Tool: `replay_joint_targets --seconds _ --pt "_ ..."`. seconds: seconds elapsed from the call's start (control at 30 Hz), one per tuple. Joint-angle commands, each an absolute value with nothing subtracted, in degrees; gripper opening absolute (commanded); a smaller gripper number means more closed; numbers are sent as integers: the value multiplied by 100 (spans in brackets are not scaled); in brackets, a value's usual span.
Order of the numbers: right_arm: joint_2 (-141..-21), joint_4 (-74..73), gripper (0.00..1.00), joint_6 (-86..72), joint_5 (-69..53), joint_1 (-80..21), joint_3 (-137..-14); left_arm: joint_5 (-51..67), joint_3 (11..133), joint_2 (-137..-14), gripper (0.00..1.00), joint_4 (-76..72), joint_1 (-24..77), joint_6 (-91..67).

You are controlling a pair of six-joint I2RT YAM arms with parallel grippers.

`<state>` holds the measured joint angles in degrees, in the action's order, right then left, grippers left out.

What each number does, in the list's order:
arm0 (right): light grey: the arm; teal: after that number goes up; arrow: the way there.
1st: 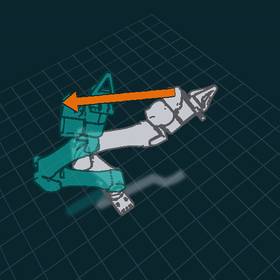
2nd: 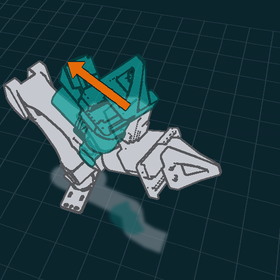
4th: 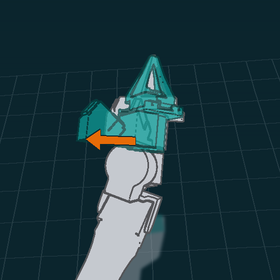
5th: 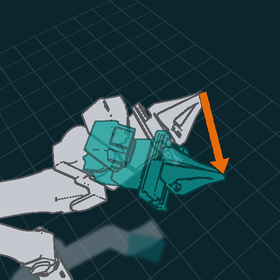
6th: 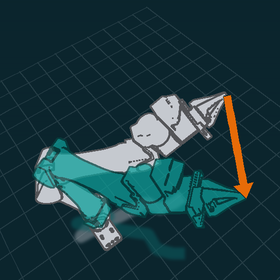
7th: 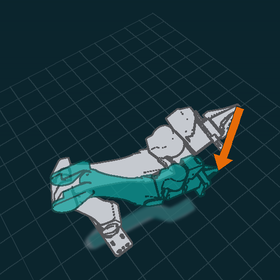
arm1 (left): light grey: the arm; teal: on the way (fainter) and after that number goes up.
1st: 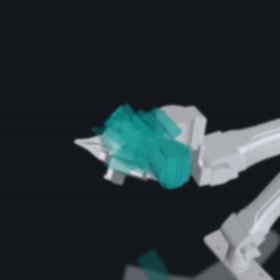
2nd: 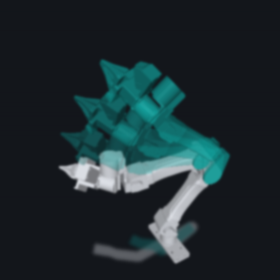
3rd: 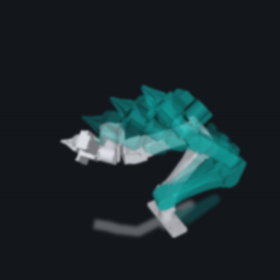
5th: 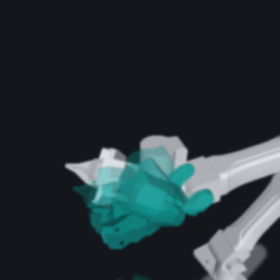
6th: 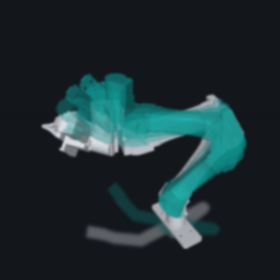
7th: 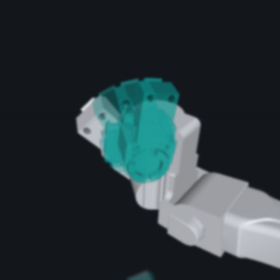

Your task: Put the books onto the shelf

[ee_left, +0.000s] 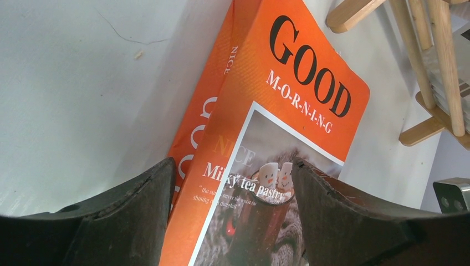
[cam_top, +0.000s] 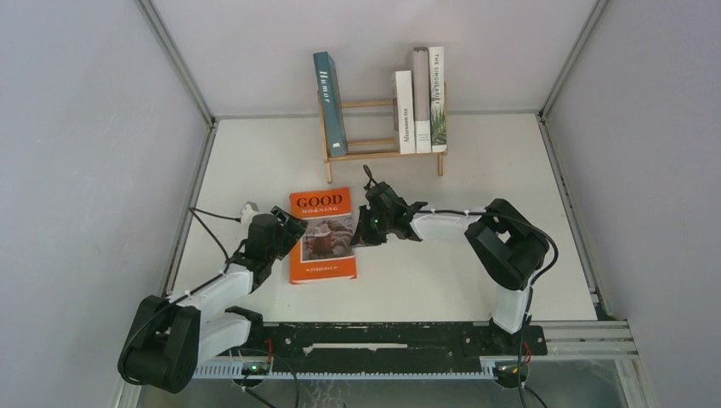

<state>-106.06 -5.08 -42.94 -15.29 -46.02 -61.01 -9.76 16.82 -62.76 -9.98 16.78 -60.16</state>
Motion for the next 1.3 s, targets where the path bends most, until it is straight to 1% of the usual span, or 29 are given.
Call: replay_joint_targets --seconds 0.0,0.07,0.3,0.47,0.77,0.93,1.1,1.27 --pt "-10251 -179 6 -4477 -1839 -4555 -5898 -688 1546 -5984 81 -1127 1680 -6067" --pt "-10145 -80 0 -4548 -1921 -4483 -5790 -705 1522 -5884 82 -1036 1679 -6033" --pt "-9765 409 0 -4860 -2275 -4268 -5327 -665 1363 -5549 88 -863 1670 -5977" --pt "-9476 830 0 -5205 -2600 -4109 -4978 -461 1231 -5582 89 -910 1661 -5954" --pt "-9229 1045 0 -5596 -3013 -3931 -4808 -284 869 -5420 91 -1146 1662 -6082" --pt "-9247 1143 0 -5746 -3171 -3920 -4727 -48 732 -5623 91 -1647 1661 -6211" --pt "-9258 1377 0 -5980 -3356 -3877 -4611 432 652 -6064 92 -2244 1661 -6274" --pt "-9186 1420 0 -6074 -3457 -3809 -4544 796 659 -6330 92 -2492 1661 -6236"
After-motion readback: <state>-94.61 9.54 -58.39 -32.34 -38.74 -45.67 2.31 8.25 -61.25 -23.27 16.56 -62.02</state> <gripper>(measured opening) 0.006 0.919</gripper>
